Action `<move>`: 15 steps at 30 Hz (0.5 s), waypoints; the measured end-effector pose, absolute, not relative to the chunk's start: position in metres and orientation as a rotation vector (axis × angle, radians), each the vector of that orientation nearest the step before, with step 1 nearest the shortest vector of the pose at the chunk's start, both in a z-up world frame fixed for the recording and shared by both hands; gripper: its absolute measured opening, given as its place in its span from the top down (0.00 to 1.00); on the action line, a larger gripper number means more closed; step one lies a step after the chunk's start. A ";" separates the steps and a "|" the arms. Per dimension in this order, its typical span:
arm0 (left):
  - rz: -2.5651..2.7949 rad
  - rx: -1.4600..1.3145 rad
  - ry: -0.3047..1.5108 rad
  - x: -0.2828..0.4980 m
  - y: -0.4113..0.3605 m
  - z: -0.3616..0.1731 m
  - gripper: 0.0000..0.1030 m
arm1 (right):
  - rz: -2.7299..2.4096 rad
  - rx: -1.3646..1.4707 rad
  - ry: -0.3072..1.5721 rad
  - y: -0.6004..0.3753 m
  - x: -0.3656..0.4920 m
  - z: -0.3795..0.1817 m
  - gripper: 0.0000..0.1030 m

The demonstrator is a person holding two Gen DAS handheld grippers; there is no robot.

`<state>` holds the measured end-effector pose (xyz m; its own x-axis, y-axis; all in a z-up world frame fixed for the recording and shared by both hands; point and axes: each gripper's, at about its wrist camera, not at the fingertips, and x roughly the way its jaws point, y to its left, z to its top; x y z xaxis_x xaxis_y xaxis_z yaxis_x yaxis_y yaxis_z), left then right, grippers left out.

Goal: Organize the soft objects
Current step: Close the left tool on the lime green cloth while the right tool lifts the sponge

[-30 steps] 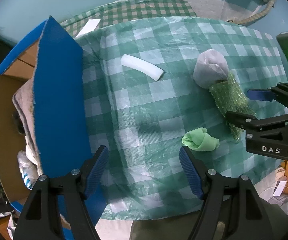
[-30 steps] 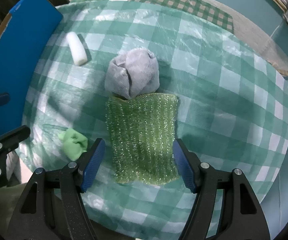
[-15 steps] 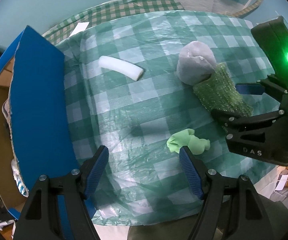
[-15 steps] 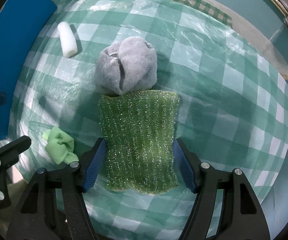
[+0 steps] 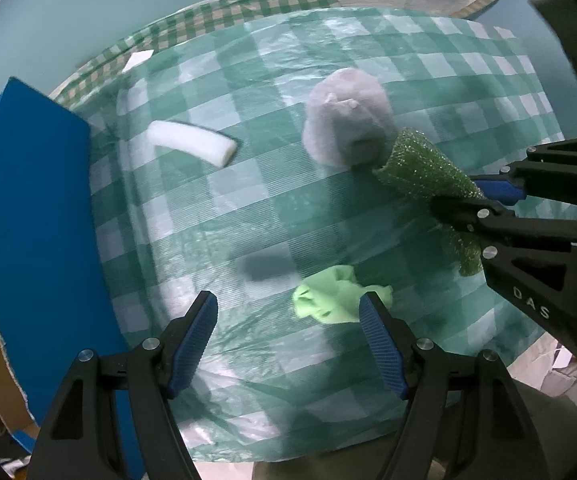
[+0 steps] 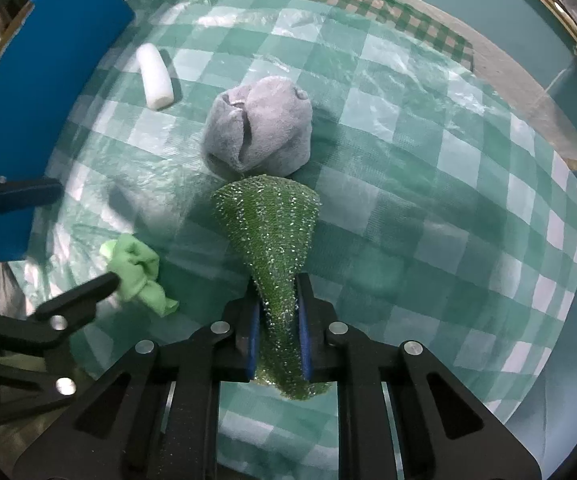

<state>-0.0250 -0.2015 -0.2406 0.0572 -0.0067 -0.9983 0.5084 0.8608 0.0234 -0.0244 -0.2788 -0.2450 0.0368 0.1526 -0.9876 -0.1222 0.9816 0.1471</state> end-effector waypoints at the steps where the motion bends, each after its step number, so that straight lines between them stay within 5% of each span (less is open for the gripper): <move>1: -0.418 0.416 1.474 -0.025 -0.204 -0.240 0.27 | 0.209 0.031 1.517 -0.281 -0.024 -0.243 0.86; 15: -0.426 0.407 1.520 -0.022 -0.230 -0.260 0.25 | 0.185 0.107 1.482 -0.311 -0.028 -0.225 0.86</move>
<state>-0.0224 -0.2299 -0.2604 0.0065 -0.0146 -0.9999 0.5076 0.8616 -0.0093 -0.0278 -0.3114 -0.2250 0.0785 0.1888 -0.9789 -0.0574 0.9811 0.1846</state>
